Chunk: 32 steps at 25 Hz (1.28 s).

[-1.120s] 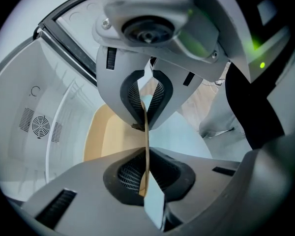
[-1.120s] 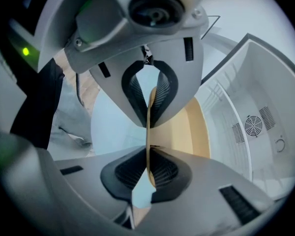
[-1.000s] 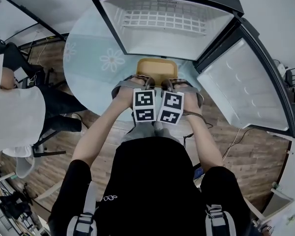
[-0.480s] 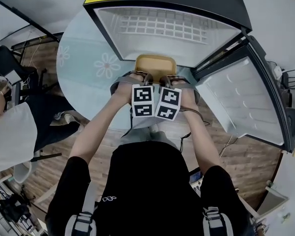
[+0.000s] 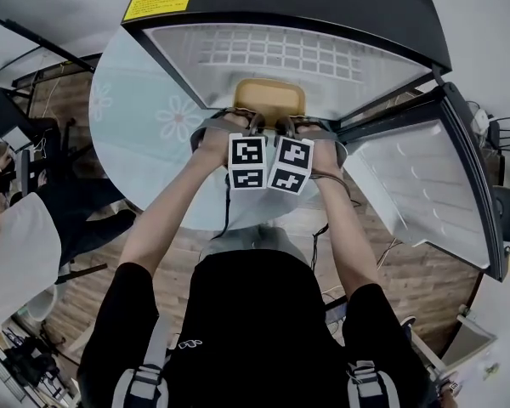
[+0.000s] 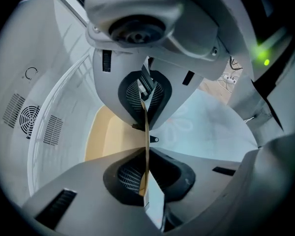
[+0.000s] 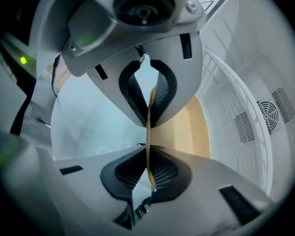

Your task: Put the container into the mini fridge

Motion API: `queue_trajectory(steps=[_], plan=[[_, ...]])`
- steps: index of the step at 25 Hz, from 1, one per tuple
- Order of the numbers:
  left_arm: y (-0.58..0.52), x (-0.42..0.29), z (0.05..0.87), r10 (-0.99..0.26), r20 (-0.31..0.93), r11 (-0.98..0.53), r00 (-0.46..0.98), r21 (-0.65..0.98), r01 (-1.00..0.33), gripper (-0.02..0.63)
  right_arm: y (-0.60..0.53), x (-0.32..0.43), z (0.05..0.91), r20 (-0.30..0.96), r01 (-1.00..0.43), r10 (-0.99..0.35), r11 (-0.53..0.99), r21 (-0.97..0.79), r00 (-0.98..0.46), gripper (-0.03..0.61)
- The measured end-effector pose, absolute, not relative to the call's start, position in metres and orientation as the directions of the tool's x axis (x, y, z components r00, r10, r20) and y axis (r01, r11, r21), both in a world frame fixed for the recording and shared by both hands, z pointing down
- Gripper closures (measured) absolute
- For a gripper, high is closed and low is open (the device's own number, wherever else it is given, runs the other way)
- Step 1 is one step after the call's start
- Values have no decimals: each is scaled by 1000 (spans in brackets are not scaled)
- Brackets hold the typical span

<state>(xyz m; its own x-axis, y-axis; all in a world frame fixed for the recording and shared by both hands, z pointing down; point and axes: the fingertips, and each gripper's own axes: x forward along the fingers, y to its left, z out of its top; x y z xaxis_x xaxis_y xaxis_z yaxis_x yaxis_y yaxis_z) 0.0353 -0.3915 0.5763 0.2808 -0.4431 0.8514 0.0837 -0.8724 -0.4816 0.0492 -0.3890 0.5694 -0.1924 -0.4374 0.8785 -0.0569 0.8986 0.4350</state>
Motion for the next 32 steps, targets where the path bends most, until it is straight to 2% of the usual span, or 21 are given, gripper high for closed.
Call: queue_trajectory(steps=[12,28,32], plan=[[-428,35,607,-432,854,-882,289,-467,62,584,-426,50,598,887,-18,-427,902,431,-175,560],[-458,44,633,-447,840,-868,307,-490,77,584,-454,59,625,890,-34,-429,903,429,-153,558],[-461,45,634,-448,833,-876,325,-482,26,581,-457,60,624,885,-44,-438,899,436,-157,555]])
